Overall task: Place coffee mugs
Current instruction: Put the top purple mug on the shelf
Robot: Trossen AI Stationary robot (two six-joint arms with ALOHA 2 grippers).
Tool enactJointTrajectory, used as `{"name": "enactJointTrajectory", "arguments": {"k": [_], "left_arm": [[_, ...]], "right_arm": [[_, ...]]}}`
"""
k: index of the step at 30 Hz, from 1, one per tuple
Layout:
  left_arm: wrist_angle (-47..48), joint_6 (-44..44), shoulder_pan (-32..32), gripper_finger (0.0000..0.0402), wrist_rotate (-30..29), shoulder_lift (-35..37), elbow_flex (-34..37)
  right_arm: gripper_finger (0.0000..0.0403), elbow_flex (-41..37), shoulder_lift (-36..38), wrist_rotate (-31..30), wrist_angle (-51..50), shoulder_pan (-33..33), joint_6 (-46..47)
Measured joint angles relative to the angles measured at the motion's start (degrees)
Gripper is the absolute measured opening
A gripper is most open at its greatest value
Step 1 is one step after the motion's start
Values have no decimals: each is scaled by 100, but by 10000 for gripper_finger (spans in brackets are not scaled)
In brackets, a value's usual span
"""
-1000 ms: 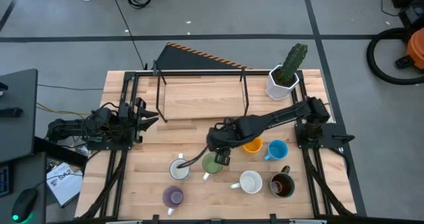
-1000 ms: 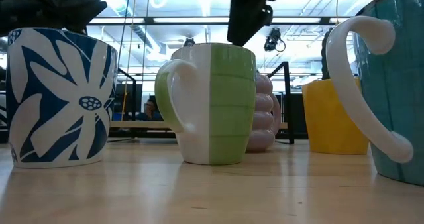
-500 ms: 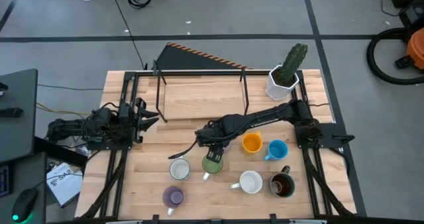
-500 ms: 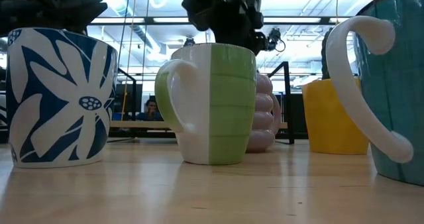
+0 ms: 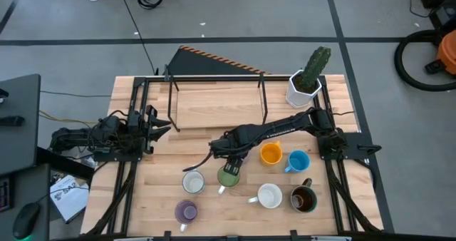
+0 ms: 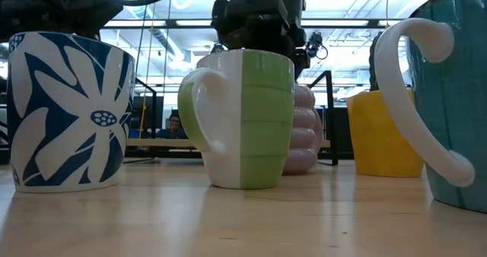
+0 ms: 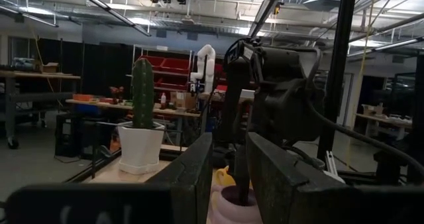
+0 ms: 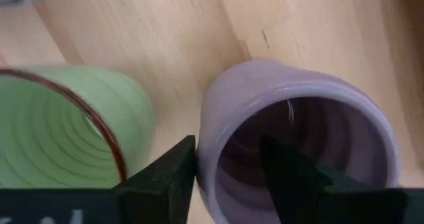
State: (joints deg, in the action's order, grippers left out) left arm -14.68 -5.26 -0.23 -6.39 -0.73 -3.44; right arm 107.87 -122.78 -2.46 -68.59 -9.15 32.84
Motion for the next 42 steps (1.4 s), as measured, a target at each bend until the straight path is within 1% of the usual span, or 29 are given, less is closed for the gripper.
{"name": "enactJointTrajectory", "arguments": {"k": [6, 9, 12, 20, 23, 27, 31, 35, 42], "left_arm": [[4, 0, 0, 98, 0, 0, 0], [7, 2, 0, 98, 0, 0, 0], [7, 4, 0, 98, 0, 0, 0], [7, 9, 0, 98, 0, 0, 0], [7, 10, 1, 98, 0, -1, 0], [7, 48, 0, 99, 0, -2, 0], [9, 59, 0, 98, 0, 0, 0], [33, 57, 2, 98, 0, 0, 0], [35, 57, 0, 98, 0, 0, 0]], "right_arm": [[101, 0, 2, 191, 19, 2, -246], [68, -2, 2, 409, 19, 0, -485], [39, -2, 7, 474, 3, -21, -764], [39, 79, 11, 571, -296, -80, -1924], [47, 82, 11, 530, -515, -104, -2339], [44, 147, 11, 505, -721, -101, -2798], [43, 355, 12, 242, -1087, -101, -3125], [43, 765, 28, -114, -1315, -98, -3513], [43, 1263, 24, -278, -1502, -98, -4423]]}}
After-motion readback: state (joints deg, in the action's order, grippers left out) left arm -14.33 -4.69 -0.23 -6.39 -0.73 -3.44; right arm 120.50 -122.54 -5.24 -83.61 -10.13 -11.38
